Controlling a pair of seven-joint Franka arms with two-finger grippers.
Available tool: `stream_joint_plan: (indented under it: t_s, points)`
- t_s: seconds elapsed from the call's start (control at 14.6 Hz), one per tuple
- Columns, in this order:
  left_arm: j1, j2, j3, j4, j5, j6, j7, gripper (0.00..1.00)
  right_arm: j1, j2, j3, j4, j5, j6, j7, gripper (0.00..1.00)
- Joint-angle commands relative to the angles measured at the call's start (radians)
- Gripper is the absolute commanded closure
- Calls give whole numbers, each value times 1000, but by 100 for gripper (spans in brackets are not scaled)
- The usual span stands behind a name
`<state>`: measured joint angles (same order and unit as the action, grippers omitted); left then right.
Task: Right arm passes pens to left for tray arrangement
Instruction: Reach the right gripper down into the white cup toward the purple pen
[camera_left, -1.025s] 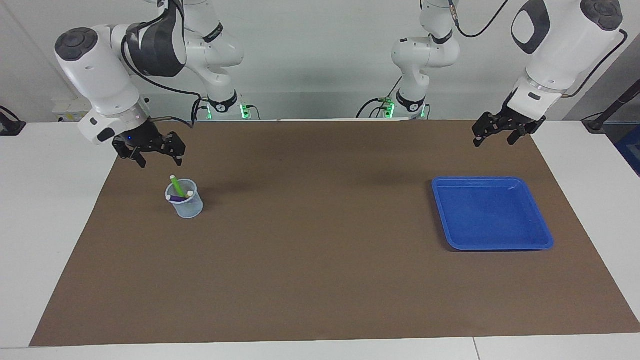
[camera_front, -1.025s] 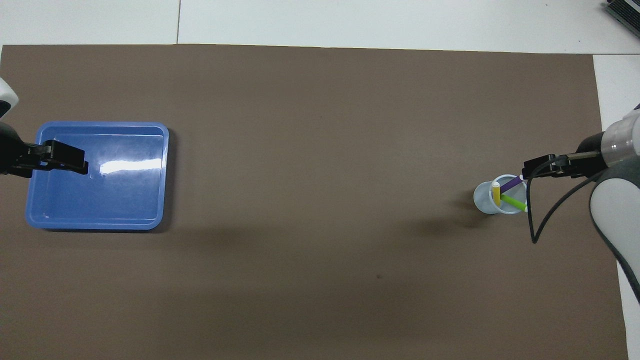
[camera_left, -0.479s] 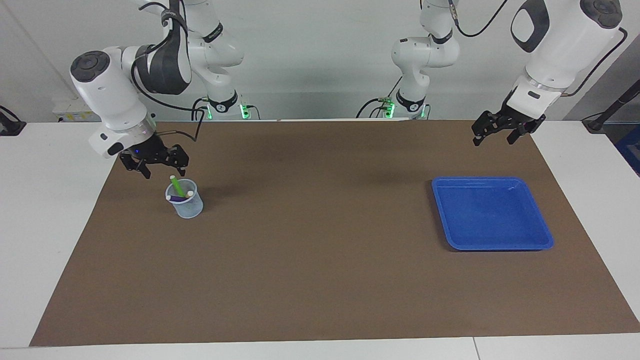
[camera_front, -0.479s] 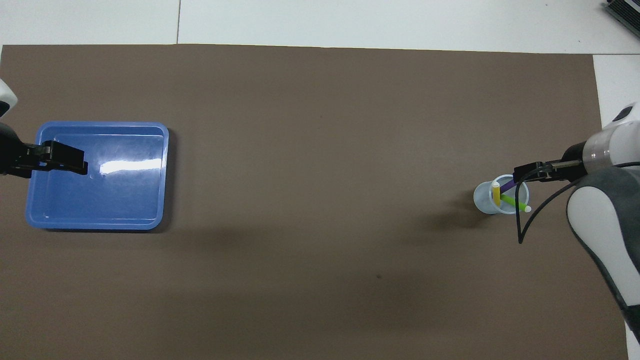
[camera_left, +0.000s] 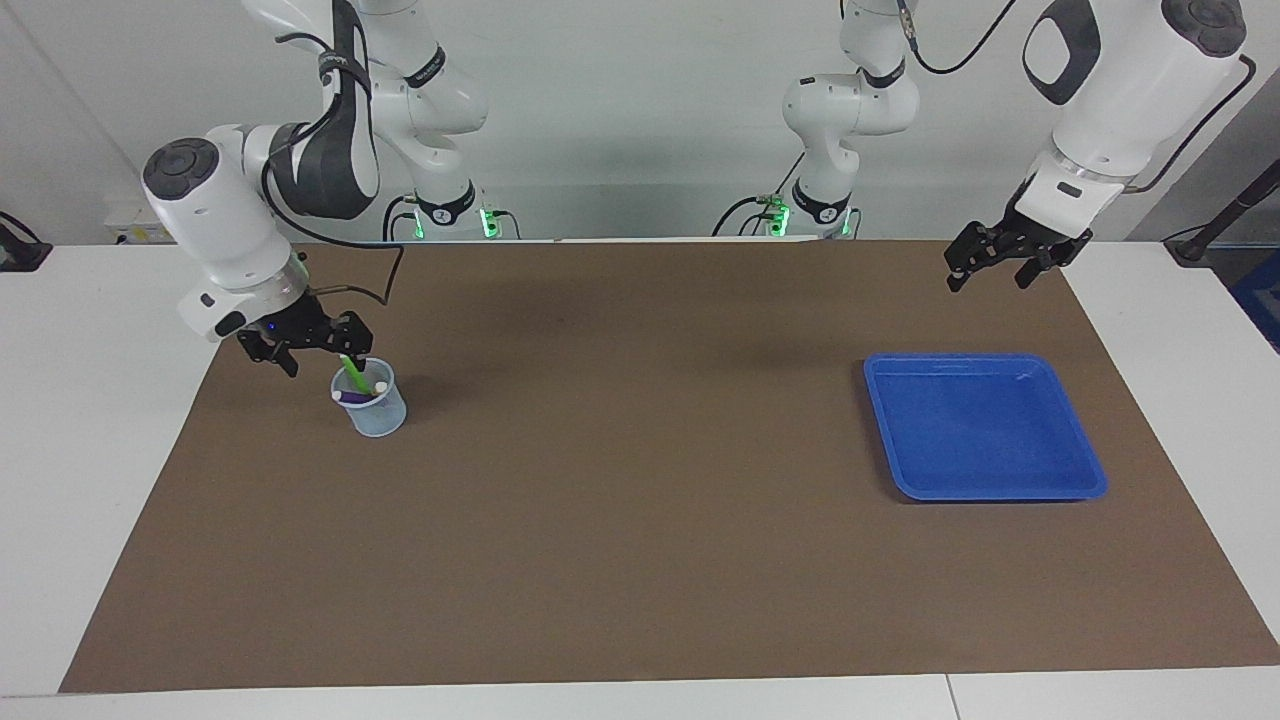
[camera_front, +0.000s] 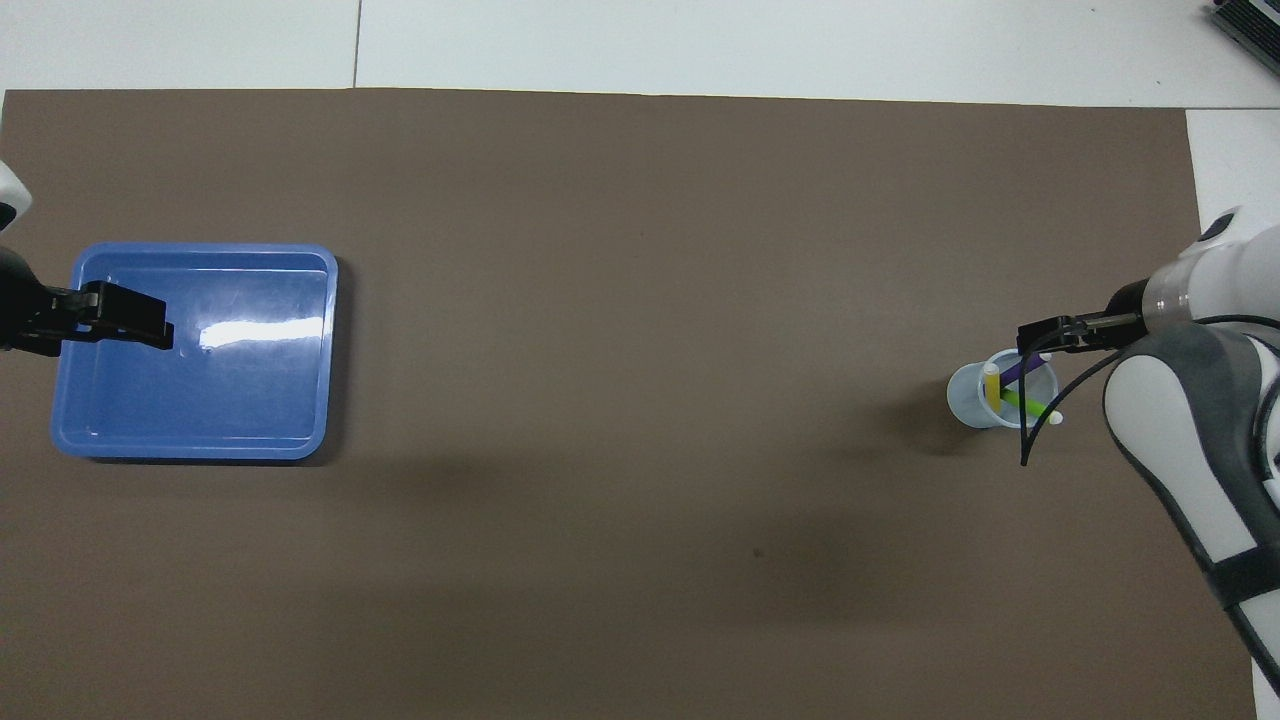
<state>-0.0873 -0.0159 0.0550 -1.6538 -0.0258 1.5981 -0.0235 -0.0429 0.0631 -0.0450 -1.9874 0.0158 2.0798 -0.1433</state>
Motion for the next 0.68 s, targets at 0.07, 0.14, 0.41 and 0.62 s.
stream_joint_plan:
  t_s: [0.07,0.14,0.41,0.62]
  points:
    - [-9,-21,8,-15,3,-7,-7,0,-5,26,4,-30,13,85,-27,0]
    - [-9,-21,8,-15,3,-7,-7,0,-5,32,5,-30,13,86,-27,1]
    - [-9,-19,8,-15,3,-7,-7,0,-11,21,4,-60,13,71,-62,2]
    - [-9,-21,8,-15,3,-7,-7,0,-25,20,4,-65,13,80,-75,5]
